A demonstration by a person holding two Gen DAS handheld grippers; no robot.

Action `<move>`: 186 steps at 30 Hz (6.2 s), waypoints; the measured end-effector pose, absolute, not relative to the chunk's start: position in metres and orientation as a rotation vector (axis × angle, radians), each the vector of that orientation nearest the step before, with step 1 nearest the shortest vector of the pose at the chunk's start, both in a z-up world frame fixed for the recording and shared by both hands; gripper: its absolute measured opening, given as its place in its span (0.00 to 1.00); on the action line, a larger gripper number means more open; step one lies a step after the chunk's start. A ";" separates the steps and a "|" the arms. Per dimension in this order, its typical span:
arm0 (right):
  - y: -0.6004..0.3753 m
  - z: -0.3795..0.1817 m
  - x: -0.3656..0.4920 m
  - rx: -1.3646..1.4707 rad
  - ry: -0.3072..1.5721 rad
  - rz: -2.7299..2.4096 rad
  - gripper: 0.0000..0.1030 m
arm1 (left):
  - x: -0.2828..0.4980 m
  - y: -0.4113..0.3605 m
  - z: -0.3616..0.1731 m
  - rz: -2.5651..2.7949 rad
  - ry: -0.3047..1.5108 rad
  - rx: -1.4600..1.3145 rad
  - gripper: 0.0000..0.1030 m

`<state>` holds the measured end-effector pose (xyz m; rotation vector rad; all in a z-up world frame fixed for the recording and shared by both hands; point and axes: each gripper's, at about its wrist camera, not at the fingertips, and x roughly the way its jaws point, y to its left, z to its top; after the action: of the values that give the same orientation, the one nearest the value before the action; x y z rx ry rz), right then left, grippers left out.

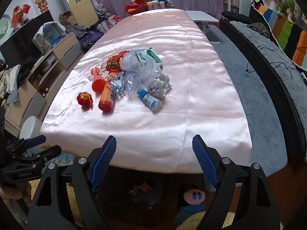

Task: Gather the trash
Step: 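Open both tools over the bin and lift them back to the table, then grasp the blue-capped bottle with the right tool while the left tool grasps the red ornament, then lower the bottle and red ornament into the black bin and open both tools, then grasp the clear plastic bag with the right tool while the left tool grasps the orange snack tube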

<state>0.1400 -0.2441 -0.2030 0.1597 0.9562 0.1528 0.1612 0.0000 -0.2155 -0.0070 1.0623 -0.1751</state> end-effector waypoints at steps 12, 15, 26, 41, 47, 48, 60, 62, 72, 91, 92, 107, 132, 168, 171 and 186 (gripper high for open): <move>-0.235 -0.225 0.197 0.119 0.982 0.178 0.50 | 0.233 -0.010 -0.220 -0.191 1.063 -0.054 0.70; -0.233 -0.233 0.206 0.114 0.998 0.184 0.47 | 0.246 -0.015 -0.225 -0.200 1.072 -0.052 0.66; -0.216 -0.238 0.209 0.108 1.014 0.257 0.37 | 0.278 -0.020 -0.241 -0.222 1.096 -0.045 0.52; -0.204 -0.240 0.214 0.036 0.984 0.227 0.20 | 0.280 -0.022 -0.240 -0.226 1.081 -0.010 0.33; -0.204 -0.239 0.194 0.036 1.009 0.232 0.19 | 0.255 -0.021 -0.236 -0.232 1.085 -0.006 0.33; -0.203 -0.239 0.189 0.036 1.011 0.235 0.19 | 0.248 -0.021 -0.234 -0.233 1.082 -0.005 0.33; -0.200 -0.238 0.127 0.028 1.023 0.221 0.19 | 0.157 -0.014 -0.221 -0.252 1.057 -0.011 0.33; -0.201 -0.236 0.112 0.030 1.023 0.221 0.19 | 0.142 -0.014 -0.221 -0.255 1.054 0.003 0.33; -0.196 -0.251 0.068 0.037 1.067 0.241 0.19 | 0.089 -0.016 -0.267 -0.298 1.141 -0.016 0.33; -0.184 -0.304 0.061 0.140 1.214 0.280 0.19 | 0.060 -0.034 -0.318 -0.342 1.230 -0.014 0.33; -0.184 -0.304 0.061 0.141 1.213 0.280 0.19 | 0.061 -0.035 -0.318 -0.342 1.230 -0.014 0.33; -0.200 -0.290 0.066 0.168 1.178 0.200 0.61 | 0.064 -0.026 -0.308 -0.295 1.205 -0.008 0.64; -0.250 -0.193 0.133 0.221 0.911 0.127 0.90 | 0.133 -0.016 -0.200 -0.225 0.988 0.008 0.91; -0.227 -0.199 0.242 0.097 0.925 0.218 0.28 | 0.271 -0.077 -0.245 -0.341 1.079 -0.003 0.28; -0.225 -0.197 0.241 0.093 0.920 0.220 0.26 | 0.272 -0.075 -0.245 -0.344 1.075 0.003 0.27; -0.222 -0.159 0.218 0.090 0.836 0.229 0.26 | 0.232 -0.052 -0.194 -0.303 0.965 0.014 0.25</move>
<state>0.2184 -0.2216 -0.1592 0.0898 0.8359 0.2290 0.2324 -0.0515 -0.1943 0.0143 0.9648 -0.3032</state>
